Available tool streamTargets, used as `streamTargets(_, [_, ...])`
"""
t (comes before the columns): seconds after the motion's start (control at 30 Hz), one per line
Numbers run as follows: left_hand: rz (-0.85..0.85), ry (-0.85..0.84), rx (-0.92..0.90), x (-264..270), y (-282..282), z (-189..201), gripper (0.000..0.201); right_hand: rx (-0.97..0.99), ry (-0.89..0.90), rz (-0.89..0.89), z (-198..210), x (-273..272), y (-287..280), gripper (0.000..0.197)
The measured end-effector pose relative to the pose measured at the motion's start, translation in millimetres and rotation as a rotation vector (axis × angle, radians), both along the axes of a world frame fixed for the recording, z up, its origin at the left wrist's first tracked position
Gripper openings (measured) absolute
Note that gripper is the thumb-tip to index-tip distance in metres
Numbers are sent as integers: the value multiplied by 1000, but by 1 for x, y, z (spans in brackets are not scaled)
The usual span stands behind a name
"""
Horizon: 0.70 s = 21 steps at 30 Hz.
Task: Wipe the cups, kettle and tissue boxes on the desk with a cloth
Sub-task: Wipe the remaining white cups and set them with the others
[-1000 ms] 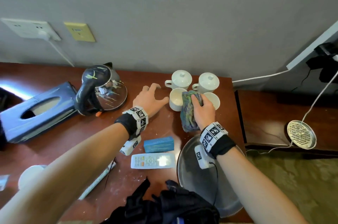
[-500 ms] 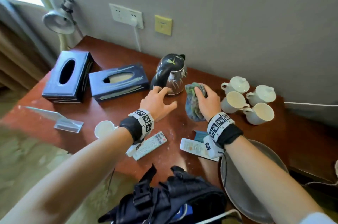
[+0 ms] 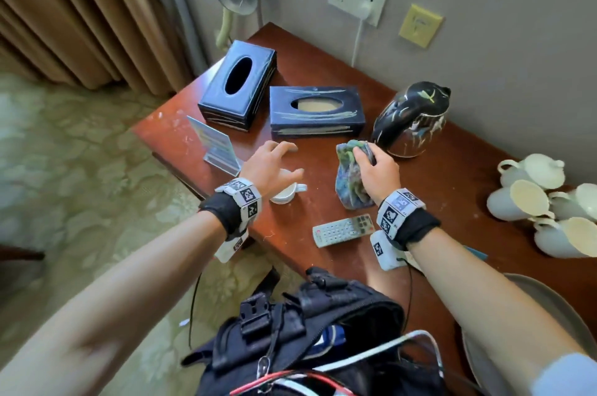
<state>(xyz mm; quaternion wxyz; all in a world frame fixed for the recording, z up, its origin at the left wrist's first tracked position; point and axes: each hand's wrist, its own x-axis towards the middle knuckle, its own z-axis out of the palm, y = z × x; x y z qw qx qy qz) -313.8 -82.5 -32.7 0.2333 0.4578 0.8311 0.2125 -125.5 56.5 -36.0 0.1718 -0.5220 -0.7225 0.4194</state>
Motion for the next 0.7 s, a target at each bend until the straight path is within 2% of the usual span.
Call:
streamTargets(0.13, [25,-33,-83,-16,-19,-23,62,-20,-33,28,-14,-15,-9,37])
streamTargets(0.23, [14,-46,-140,-21,-23,-40,76,-32,-62,36,-25,-20,-15,36])
streamTargets(0.53, [-199,32,-331,-15,-4,-73,97,-19,-128,-5,-37,-11,-24,30])
streamTargets(0.6, [-230,53,-365,-14,2,-75,98,-16,-133,-19,-37,-8,-25,27])
streamTargets(0.7, [-229,69,-360,-13,10,-76,89,-10,-134,-39,-35,-3,-27,25])
